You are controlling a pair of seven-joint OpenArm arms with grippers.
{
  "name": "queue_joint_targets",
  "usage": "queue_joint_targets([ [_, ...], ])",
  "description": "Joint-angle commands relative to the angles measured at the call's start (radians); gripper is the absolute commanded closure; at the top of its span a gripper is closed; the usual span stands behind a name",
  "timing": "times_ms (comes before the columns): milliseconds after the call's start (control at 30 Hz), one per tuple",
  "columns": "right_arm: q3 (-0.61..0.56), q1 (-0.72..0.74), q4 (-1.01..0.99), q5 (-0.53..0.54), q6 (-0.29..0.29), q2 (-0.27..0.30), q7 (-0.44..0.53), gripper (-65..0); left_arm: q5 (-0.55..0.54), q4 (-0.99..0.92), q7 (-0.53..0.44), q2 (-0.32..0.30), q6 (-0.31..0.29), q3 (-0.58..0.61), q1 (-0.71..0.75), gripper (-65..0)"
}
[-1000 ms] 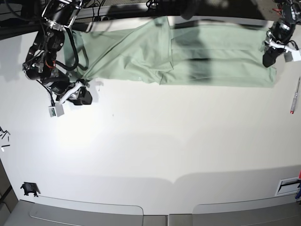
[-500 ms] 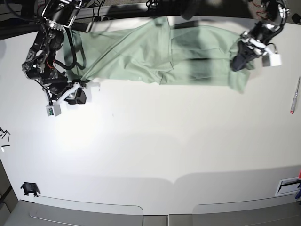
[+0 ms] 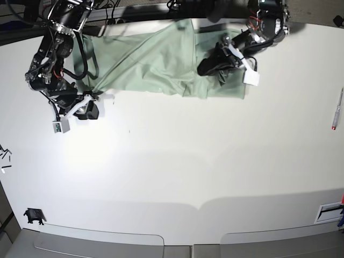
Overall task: Fold the T-shirt properly
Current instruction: 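Fold the grasped end inward toward the right gripper with left gripper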
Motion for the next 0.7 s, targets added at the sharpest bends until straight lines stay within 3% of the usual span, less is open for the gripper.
queue_joint_targets([
  [0,0.005,0.016,0.015,0.019,0.003,0.014,0.022,-20.6,-0.019,0.018,-0.027,-0.002,-0.013,0.008,-0.009,0.0],
  [100,0.005,0.016,0.015,0.019,0.003,0.014,0.022,-20.6,0.034,0.018,-0.029,-0.003,-0.013,0.018,-0.01,0.0],
  [133,0.005,0.016,0.015,0.019,0.003,0.014,0.022,-20.6,0.045,0.018,-0.029,-0.003,-0.013,0.018,-0.01,-3.7],
  [200,0.005,0.016,0.015,0.019,0.002,0.014,0.023,-20.6,0.045,0.018,-0.028,-0.003,-0.013,0.018,-0.013,-23.2],
  [233,0.005,0.016,0.015,0.02,0.002,0.014,0.023,-20.6,0.036,0.021,-0.021,-0.003,-0.013,0.018,-0.015,-27.5],
  [367,0.005,0.016,0.015,0.022,0.002,0.014,0.022,-20.6,-0.057,0.09,0.064,-0.01,-0.013,0.016,-0.013,-28.0],
  [467,0.005,0.016,0.015,0.022,0.003,0.015,0.021,-20.6,-0.046,0.198,0.092,-0.029,-0.013,-0.005,-0.004,-28.0],
  [667,0.005,0.016,0.015,0.023,0.002,0.014,0.023,-20.6,0.275,0.341,0.075,-0.058,-0.013,-0.075,-0.002,-27.9],
])
